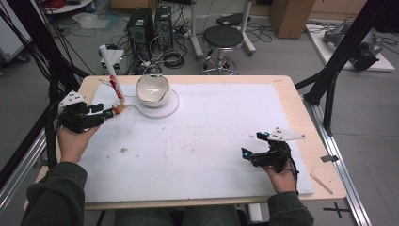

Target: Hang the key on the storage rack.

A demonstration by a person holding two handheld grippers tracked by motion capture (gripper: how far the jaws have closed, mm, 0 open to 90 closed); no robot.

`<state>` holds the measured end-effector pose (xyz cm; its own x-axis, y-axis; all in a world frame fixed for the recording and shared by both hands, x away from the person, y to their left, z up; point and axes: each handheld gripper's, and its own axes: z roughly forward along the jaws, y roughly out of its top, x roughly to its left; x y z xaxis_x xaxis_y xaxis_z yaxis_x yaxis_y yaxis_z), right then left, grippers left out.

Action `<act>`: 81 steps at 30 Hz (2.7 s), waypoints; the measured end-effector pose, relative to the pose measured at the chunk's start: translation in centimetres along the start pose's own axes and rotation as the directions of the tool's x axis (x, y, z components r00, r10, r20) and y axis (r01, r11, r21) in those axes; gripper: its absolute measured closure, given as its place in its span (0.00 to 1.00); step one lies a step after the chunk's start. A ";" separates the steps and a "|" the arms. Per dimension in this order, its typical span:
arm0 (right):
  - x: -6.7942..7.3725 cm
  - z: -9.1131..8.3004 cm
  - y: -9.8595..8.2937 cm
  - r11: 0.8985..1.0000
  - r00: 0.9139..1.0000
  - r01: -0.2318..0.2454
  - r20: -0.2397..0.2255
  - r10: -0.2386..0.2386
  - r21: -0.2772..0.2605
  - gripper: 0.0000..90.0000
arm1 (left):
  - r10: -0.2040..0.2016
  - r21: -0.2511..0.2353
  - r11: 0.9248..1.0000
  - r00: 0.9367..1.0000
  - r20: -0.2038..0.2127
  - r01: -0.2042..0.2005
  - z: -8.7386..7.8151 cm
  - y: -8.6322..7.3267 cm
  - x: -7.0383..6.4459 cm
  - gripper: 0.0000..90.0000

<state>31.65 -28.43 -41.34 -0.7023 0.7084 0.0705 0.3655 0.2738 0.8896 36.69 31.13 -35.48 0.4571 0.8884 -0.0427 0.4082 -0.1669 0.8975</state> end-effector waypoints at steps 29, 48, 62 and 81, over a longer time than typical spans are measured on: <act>0.0 -0.4 0.1 1.000 1.000 -0.009 0.011 0.009 -0.013 0.08 | 0.015 0.007 1.000 0.999 0.043 -0.015 -0.7 -1.0 -1.9 0.41; 0.0 -0.7 0.1 1.000 1.000 -0.009 0.017 0.009 -0.018 0.08 | 0.045 0.013 0.999 0.996 0.075 -0.046 -1.6 -1.3 -3.4 0.34; 0.1 -0.8 0.1 1.000 1.000 -0.014 0.023 0.014 -0.020 0.08 | 0.067 -0.009 0.998 0.993 0.099 -0.066 -3.1 -1.8 -4.7 0.33; 0.2 -0.7 0.0 1.000 1.000 -0.017 0.026 0.018 -0.006 0.08 | 0.098 -0.012 0.995 0.987 0.129 -0.097 -4.3 -4.2 -6.7 0.32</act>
<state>31.08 -28.69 -41.01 -0.6798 0.7296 0.0745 0.3739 0.2574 0.8910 28.53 27.71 -37.04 0.5927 0.8053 -0.0109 0.3527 -0.2473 0.9025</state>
